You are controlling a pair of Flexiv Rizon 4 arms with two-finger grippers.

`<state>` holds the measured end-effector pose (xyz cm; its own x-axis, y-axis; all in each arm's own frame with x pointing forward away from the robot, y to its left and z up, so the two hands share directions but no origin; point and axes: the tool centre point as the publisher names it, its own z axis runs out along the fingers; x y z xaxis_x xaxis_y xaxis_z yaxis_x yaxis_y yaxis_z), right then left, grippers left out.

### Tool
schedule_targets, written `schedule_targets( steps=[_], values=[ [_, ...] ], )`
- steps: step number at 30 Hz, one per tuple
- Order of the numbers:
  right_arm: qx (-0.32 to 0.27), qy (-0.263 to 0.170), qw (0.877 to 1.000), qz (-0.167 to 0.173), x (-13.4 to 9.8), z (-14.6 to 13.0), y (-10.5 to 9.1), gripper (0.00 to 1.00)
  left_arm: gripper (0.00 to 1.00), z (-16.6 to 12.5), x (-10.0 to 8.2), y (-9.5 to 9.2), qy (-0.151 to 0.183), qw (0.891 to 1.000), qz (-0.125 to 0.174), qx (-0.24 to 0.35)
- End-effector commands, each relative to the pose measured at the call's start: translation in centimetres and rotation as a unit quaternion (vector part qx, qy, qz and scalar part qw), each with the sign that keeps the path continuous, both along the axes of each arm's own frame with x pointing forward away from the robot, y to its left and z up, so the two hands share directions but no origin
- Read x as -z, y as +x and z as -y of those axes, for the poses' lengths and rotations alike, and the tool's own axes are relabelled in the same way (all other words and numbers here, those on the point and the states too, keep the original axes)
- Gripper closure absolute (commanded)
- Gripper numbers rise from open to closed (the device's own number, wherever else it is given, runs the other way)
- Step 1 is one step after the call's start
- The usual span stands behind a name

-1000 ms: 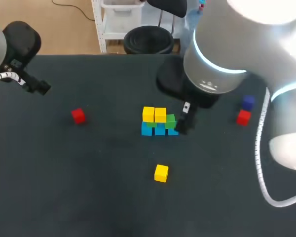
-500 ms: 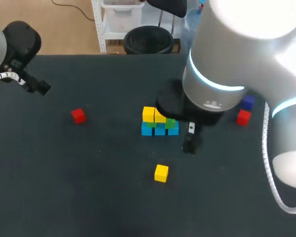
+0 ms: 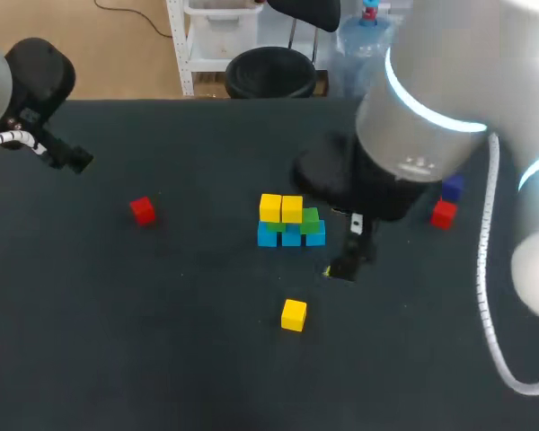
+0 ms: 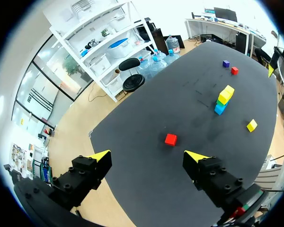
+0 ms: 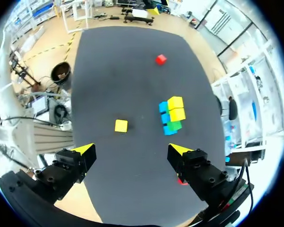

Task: Place the blue cubes, place green cubes on the blue cubes, place the yellow cubes on the green cubes, then place the red cubes on the yellow cubes, and place purple cube on the red cubes.

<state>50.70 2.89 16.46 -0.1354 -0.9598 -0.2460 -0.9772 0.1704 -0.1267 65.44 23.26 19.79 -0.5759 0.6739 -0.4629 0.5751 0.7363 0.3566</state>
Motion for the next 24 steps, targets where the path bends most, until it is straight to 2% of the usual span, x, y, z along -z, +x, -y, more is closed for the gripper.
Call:
schedule_targets(
  steps=[1,3,5,8,11,17,24],
  values=[
    [-0.022,-0.013,0.998,-0.052,0.1,0.0,1.1,0.0,0.0,0.0,0.0,0.1,-0.001,1.0,-0.001,0.001],
    [-0.028,-0.022,0.998,-0.058,0.7,0.1,1.1,0.0,0.0,0.0,0.0,0.1,-0.001,1.0,-0.001,0.001],
    [-0.029,-0.028,0.998,-0.041,0.9,0.1,1.2,0.0,0.0,0.0,0.0,0.1,-0.001,1.0,-0.001,0.001],
    [-0.036,-0.019,0.999,-0.028,0.0,-0.2,1.2,0.0,0.0,0.0,0.0,0.1,-0.001,1.0,-0.001,0.001],
    [-0.04,-0.012,0.999,0.0,-1.6,-0.6,1.1,0.0,0.0,0.0,0.0,0.1,-0.001,1.0,-0.001,0.001],
    [-0.048,0.005,0.999,0.005,-3.2,-0.9,0.6,0.0,0.0,0.0,0.0,0.1,-0.001,1.0,-0.001,0.001],
    [-0.048,0.005,0.999,0.005,-3.2,-0.9,0.6,0.0,0.0,0.0,0.0,0.1,-0.001,1.0,-0.001,0.001]
  ],
)
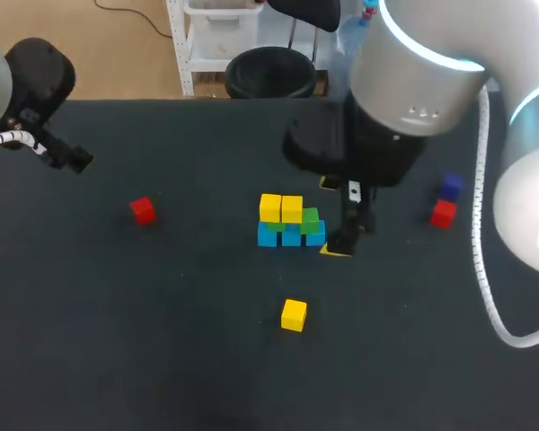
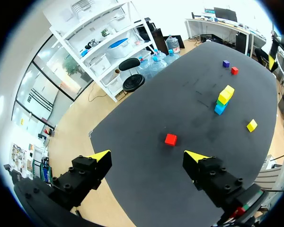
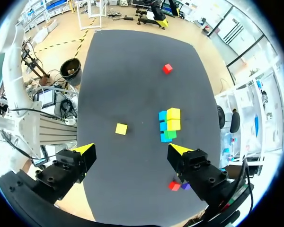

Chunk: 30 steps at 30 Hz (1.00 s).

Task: Place the blue cubes, place green cubes on the blue cubes, place the yellow cubes on the green cubes, then place the red cubes on the yellow cubes, and place purple cube on the red cubes.

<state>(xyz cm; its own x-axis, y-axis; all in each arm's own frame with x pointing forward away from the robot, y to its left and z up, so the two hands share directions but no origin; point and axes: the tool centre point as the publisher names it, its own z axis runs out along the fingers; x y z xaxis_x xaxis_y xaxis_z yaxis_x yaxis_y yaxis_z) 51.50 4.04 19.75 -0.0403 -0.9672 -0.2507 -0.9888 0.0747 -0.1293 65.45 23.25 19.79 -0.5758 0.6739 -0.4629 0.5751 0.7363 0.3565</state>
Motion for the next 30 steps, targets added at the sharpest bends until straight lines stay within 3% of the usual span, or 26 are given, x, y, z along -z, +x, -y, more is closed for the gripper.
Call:
schedule_targets(
  steps=[1,13,21,30],
  values=[
    [0.0,0.003,1.0,0.003,0.1,0.3,-0.2,0.0,0.0,-0.1,0.0,0.1,-0.001,1.0,-0.001,0.001],
    [-0.014,0.003,1.0,-0.003,0.3,-0.2,0.2,0.0,0.0,-0.1,0.0,0.1,-0.001,1.0,-0.001,0.001],
    [-0.043,0.011,0.998,-0.05,4.1,-2.4,1.7,0.0,0.0,-0.1,0.0,0.1,-0.001,1.0,-0.001,0.001],
    [-0.063,0.011,0.992,-0.107,7.6,-4.5,0.8,0.0,0.0,-0.1,0.0,0.1,-0.001,1.0,-0.001,0.001]
  ],
)
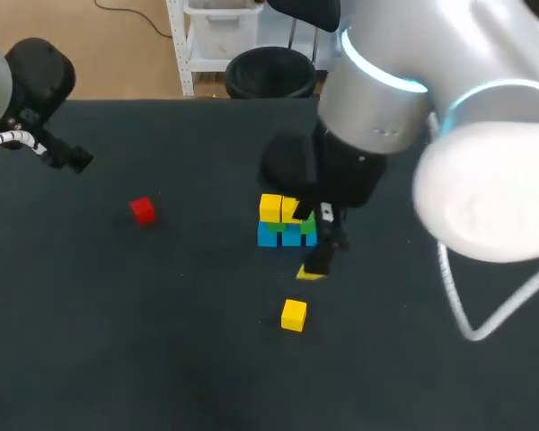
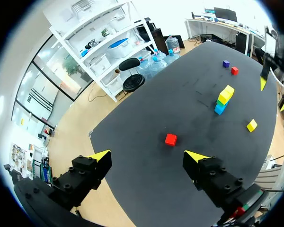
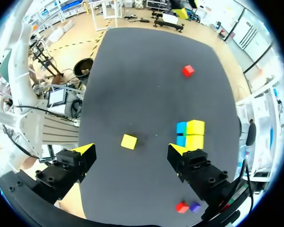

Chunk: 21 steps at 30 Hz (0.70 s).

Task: Place the blue cubes, place green cubes on the blue cubes, place the yellow cubes on the green cubes, then place the red cubes on the yellow cubes, and place purple cube on the red cubes.

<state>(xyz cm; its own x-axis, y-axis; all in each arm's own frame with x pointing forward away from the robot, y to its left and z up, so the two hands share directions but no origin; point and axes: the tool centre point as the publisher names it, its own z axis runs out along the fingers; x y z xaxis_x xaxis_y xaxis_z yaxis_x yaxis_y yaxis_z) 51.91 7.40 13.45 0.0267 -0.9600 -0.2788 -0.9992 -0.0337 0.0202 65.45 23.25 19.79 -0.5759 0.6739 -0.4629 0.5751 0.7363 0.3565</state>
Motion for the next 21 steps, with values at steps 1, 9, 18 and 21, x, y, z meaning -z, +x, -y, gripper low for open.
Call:
schedule_targets(
  steps=[1,9,18,21],
  values=[
    [-0.01,-0.007,0.999,-0.04,1.7,-1.3,0.2,0.0,0.0,0.0,0.0,0.1,-0.001,1.0,-0.001,0.001],
    [-0.004,-0.022,0.997,-0.077,3.6,-1.0,-2.1,0.0,0.0,0.0,0.0,0.1,-0.001,1.0,-0.001,0.001],
    [0.017,-0.043,0.995,-0.09,6.0,-0.2,-4.1,0.0,0.0,0.0,0.0,0.1,-0.001,1.0,-0.001,0.001],
    [0.012,-0.052,0.996,-0.076,6.8,-0.6,-4.6,0.0,0.0,0.0,0.0,0.1,-0.001,1.0,-0.001,0.001]
  ],
)
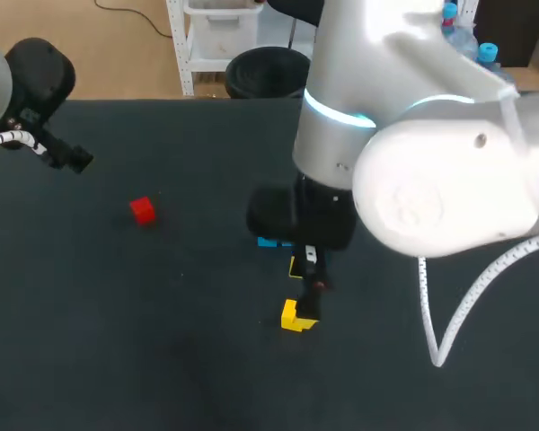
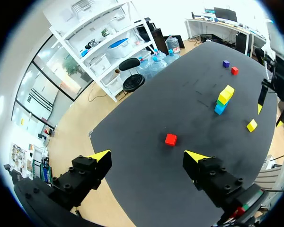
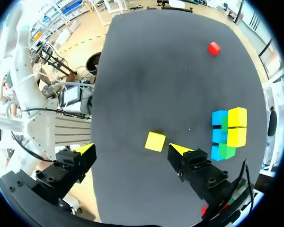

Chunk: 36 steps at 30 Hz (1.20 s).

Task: Place the blue cubes, place green cubes on the blue cubes, place the yellow cubes on the green cubes, then place the red cubes on the yellow cubes, and place purple cube on the red cubes.

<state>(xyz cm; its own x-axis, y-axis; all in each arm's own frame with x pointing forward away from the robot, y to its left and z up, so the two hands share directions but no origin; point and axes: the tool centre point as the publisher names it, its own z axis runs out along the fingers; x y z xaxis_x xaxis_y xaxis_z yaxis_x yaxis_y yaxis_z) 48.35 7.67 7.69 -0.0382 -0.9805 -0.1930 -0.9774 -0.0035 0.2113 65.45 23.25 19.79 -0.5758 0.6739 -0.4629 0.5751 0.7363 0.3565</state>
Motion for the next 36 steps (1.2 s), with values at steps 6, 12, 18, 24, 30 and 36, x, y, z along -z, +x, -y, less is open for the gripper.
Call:
schedule_targets(
  steps=[6,12,18,24,30,36],
  values=[
    [-0.005,-0.061,0.997,0.045,2.4,-1.0,-1.5,0.0,0.0,-0.1,0.0,0.1,-0.001,1.0,-0.001,0.001],
    [0.007,-0.091,0.995,0.046,3.0,-1.4,-1.5,0.0,0.0,-0.1,0.0,0.1,-0.001,1.0,-0.001,0.001],
    [0.018,-0.127,0.99,0.062,3.2,-1.0,-1.2,0.0,0.0,-0.1,0.0,0.1,-0.001,1.0,-0.001,0.001],
    [0.034,-0.141,0.987,0.069,4.1,-0.1,-0.9,0.0,0.0,-0.1,0.0,0.1,-0.001,1.0,-0.001,0.001],
    [0.043,-0.143,0.986,0.069,4.5,0.4,-1.1,0.0,0.0,-0.1,0.0,0.1,-0.001,1.0,-0.001,0.001],
    [0.047,-0.158,0.983,0.084,4.9,1.0,-0.8,0.0,0.0,-0.1,0.0,0.1,-0.001,1.0,-0.001,0.001]
  ],
)
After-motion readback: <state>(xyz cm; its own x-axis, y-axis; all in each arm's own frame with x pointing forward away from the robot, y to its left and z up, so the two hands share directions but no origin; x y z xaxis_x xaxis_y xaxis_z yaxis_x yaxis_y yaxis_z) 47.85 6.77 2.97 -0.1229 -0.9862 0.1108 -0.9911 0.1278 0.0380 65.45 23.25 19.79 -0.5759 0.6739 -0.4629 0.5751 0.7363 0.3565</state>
